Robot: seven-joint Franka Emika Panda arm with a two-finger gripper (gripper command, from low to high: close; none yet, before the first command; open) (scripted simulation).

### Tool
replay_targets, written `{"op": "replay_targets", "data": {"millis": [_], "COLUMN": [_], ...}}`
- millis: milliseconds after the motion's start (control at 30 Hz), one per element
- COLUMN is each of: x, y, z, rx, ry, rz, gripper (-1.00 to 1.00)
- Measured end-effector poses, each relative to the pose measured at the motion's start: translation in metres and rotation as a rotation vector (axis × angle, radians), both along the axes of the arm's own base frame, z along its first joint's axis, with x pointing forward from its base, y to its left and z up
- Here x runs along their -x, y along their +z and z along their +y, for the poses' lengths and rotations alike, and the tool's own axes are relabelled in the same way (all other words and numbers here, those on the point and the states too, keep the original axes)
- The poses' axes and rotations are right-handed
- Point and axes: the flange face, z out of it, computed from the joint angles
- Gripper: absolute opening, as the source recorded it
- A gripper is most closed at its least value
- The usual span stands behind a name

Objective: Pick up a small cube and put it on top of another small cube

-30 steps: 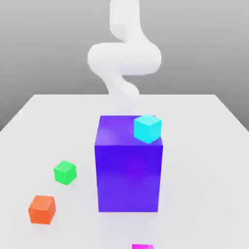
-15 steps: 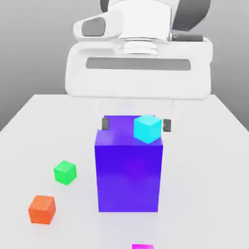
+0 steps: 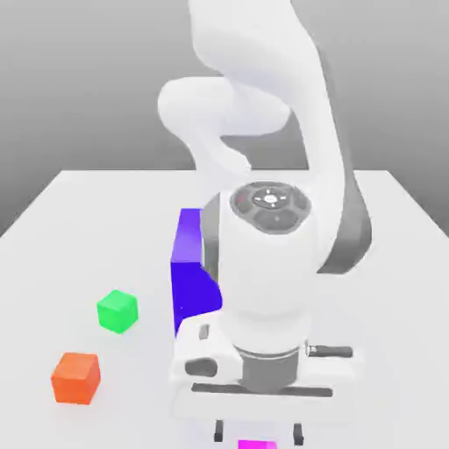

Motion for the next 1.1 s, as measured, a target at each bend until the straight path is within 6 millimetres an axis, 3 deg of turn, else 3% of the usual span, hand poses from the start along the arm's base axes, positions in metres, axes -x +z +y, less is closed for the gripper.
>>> {"op": "replay_targets", "data": {"millis": [33,267,400,467,533,700,767,833,967,1100], "x": [0.001,0.001,0.001,0.003,0.016,0.076,0.11,0.144,0.206,0.266], "y": [-0.013,-0.015,0.032,0.047,0.06,0.091,0.101,0.107,0.112,0.105], "z": [0.0,0.0,0.0,-0.021,-0.057,-0.149,-0.191,-0.217,-0.238,-0.244], "rx": [0.0,0.0,0.0,0.025,0.063,0.134,0.145,0.145,0.116,0.052], "ry": [0.0,0.0,0.0,0.006,0.005,-0.012,-0.049,-0.064,-0.048,-0.039], "rz": [0.001,0.001,0.002,0.01,0.013,0.026,0.035,0.043,0.047,0.036], "gripper": [-1.0,-1.0,-1.0,-1.0,-1.0,-1.0,-1.0,-1.0,-1.0,-1.0]}}
